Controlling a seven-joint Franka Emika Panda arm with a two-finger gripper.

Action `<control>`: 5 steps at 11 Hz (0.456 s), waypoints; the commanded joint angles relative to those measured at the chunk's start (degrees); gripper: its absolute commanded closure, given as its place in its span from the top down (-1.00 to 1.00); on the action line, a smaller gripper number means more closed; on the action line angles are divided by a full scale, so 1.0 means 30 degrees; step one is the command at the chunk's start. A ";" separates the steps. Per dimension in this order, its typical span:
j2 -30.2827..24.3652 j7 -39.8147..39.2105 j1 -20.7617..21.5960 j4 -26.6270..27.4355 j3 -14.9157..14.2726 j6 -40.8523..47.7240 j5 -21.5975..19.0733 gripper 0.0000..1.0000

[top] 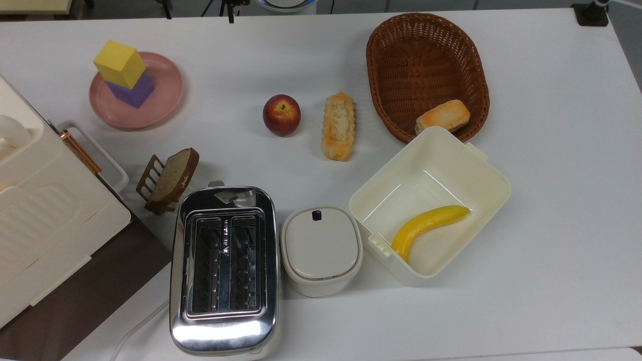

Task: Put the yellow cube on the table
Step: 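Move the gripper over the pink plate toward the yellow cube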

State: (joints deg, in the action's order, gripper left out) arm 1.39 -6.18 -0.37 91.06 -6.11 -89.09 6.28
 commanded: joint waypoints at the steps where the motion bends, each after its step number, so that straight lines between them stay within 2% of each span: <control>1: -0.1108 0.4009 -0.1512 0.1081 0.0280 -0.0242 -0.0892 1.00; 2: -0.1486 0.5008 -0.2503 0.1778 0.0600 -0.0361 -0.0805 1.00; 4: -0.2655 0.5106 -0.5455 0.3009 0.1683 -0.1203 -0.0745 1.00; 5: -0.2894 0.5048 -0.6110 0.3596 0.1687 -0.1994 -0.0746 1.00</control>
State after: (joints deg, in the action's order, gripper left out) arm -2.10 7.55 -12.32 95.08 -3.29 -89.89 4.78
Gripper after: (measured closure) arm 0.000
